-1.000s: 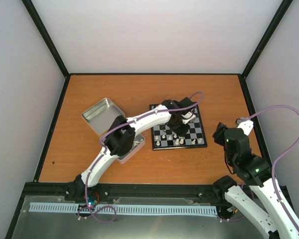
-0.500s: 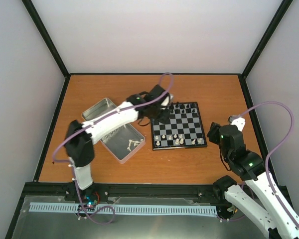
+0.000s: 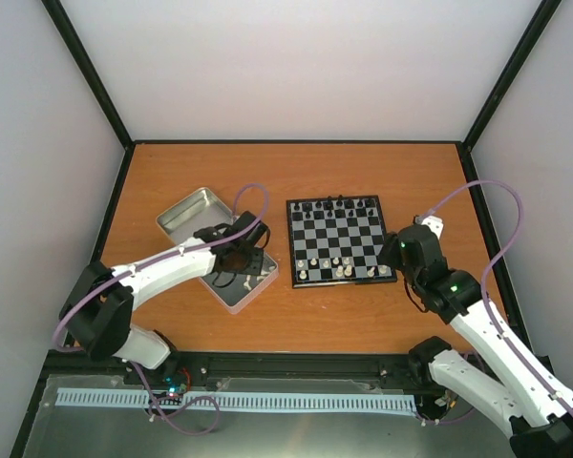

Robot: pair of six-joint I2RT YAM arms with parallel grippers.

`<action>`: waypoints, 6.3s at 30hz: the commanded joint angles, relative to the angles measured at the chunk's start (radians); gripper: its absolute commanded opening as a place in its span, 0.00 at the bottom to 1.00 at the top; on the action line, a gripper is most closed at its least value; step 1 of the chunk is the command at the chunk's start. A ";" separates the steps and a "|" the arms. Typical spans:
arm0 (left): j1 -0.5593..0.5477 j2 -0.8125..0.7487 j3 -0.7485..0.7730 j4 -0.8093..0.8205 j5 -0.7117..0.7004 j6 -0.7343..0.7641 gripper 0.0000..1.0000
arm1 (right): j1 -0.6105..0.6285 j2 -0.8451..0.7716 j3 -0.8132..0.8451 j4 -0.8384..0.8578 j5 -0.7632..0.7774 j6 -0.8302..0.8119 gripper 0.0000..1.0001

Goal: Set up the chess pieces on the board
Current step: Pick up the chess piece from the storage box, then place the chess piece on the chessboard.

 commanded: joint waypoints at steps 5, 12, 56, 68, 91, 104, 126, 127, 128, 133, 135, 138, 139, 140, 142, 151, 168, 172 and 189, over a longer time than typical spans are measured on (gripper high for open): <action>0.008 -0.029 -0.100 0.172 -0.068 -0.177 0.46 | -0.007 0.039 -0.001 0.049 -0.041 0.031 0.67; 0.010 0.134 -0.040 0.150 -0.098 -0.147 0.33 | -0.006 0.022 -0.006 0.039 -0.038 0.035 0.67; 0.046 -0.295 -0.068 0.669 0.300 -0.553 0.15 | 0.284 0.251 -0.122 0.882 -0.560 -0.112 0.74; 0.046 -0.391 -0.194 0.862 0.311 -0.856 0.15 | 0.292 0.384 -0.040 0.987 -0.648 0.054 0.67; 0.046 -0.334 -0.238 1.020 0.430 -0.989 0.14 | 0.294 0.429 -0.004 1.089 -0.694 0.058 0.31; 0.046 -0.337 -0.280 1.014 0.424 -0.999 0.33 | 0.294 0.434 0.039 0.986 -0.612 0.084 0.03; 0.052 -0.669 -0.253 0.278 -0.158 -0.220 0.89 | 0.193 0.498 0.258 -0.195 -0.686 -0.206 0.03; 0.052 -0.677 -0.252 0.267 -0.162 -0.199 0.89 | 0.193 0.520 0.268 -0.215 -0.676 -0.216 0.03; 0.052 -0.681 -0.250 0.257 -0.164 -0.176 0.89 | 0.193 0.541 0.276 -0.226 -0.664 -0.223 0.03; 0.052 -0.690 -0.225 0.212 -0.161 -0.087 0.92 | 0.196 0.673 0.333 -0.274 -0.629 -0.243 0.03; 0.052 -0.693 -0.230 0.209 -0.154 -0.067 0.93 | 0.202 0.731 0.364 -0.308 -0.608 -0.258 0.03; 0.052 -0.698 -0.251 0.224 -0.142 -0.049 0.93 | 0.204 0.798 0.406 -0.354 -0.558 -0.273 0.03; 0.052 -0.700 -0.257 0.227 -0.140 -0.044 0.93 | 0.204 0.811 0.417 -0.360 -0.546 -0.276 0.03; 0.052 -0.700 -0.263 0.230 -0.142 -0.043 0.93 | 0.204 0.826 0.424 -0.364 -0.537 -0.277 0.03; 0.052 -0.703 -0.275 0.241 -0.145 -0.039 0.94 | 0.204 0.854 0.433 -0.366 -0.529 -0.279 0.03; 0.052 -0.696 -0.291 0.247 -0.133 -0.016 0.97 | 0.204 0.950 0.471 -0.340 -0.523 -0.291 0.03; 0.052 -0.694 -0.299 0.260 -0.115 -0.009 0.98 | 0.204 1.036 0.509 -0.324 -0.482 -0.319 0.07; 0.052 -0.703 -0.289 0.250 -0.102 -0.005 0.98 | 0.204 1.039 0.494 -0.311 -0.480 -0.320 0.07; 0.052 -0.726 -0.289 0.221 -0.075 -0.025 0.98 | 0.204 1.037 0.481 -0.283 -0.457 -0.314 0.13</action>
